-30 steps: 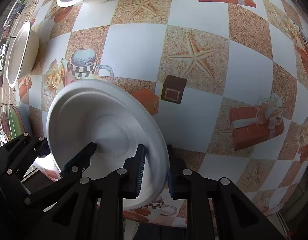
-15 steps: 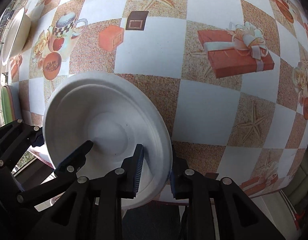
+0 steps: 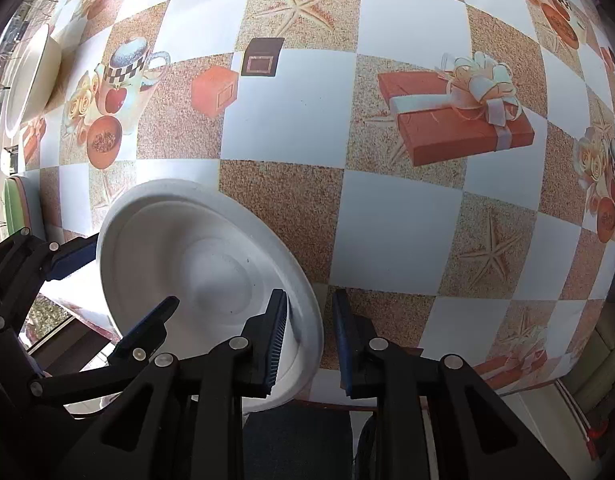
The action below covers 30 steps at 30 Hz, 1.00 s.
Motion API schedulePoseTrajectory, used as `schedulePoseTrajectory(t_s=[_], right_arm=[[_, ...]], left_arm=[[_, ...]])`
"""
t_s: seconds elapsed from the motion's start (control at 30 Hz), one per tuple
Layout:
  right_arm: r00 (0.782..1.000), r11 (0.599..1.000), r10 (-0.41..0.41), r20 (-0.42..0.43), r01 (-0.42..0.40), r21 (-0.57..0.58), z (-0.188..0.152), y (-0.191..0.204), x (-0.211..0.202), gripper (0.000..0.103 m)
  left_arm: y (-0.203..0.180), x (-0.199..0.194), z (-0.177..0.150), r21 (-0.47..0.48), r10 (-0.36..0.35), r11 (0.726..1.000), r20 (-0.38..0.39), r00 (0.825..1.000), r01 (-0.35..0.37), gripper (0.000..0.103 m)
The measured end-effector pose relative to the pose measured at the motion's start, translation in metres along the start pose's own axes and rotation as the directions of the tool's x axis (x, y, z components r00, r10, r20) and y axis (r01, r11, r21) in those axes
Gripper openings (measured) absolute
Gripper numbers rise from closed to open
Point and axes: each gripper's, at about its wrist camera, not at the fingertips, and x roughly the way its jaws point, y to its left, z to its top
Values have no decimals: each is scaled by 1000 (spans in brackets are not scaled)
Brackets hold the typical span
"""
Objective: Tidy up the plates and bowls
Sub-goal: 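Carry the bowl with both grippers, lower it onto the table, open, then move both grippers to a second white paper bowl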
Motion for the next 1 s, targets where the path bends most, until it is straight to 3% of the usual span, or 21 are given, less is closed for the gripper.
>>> schedulePoseTrajectory(t_s=[0.23, 0.37, 0.5, 0.53, 0.57, 0.6, 0.9, 1.0], right_arm=[[999, 999, 13, 31, -15, 36, -1, -22, -15, 25], [999, 997, 22, 49, -25, 71, -2, -37, -23, 25], [997, 992, 46, 65, -53, 114, 2, -48, -34, 26], [996, 991, 50, 71, -58, 121, 2, -51, -36, 41], [995, 990, 52, 82, -62, 126, 7, -48, -44, 69], [994, 989, 57, 99, -69, 128, 7, -51, -47, 79], [988, 985, 42, 148, -66, 158, 31, -56, -79, 82], [988, 986, 26, 154, -51, 161, 43, -57, -87, 82]], left_arm=[[19, -21, -22, -9, 0, 1000, 73, 997, 0, 79], [38, -35, -34, -57, -51, 997, 138, 989, 59, 84], [65, -29, -47, -95, -98, 989, 154, 983, 114, 90], [69, -30, -49, -102, -108, 987, 156, 982, 125, 90], [68, -34, -52, -108, -118, 985, 156, 981, 136, 90], [68, -38, -52, -117, -126, 982, 154, 980, 145, 90], [109, -50, -57, -253, -155, 948, 169, 973, 195, 91], [123, -54, -49, -283, -134, 942, 186, 973, 183, 91]])
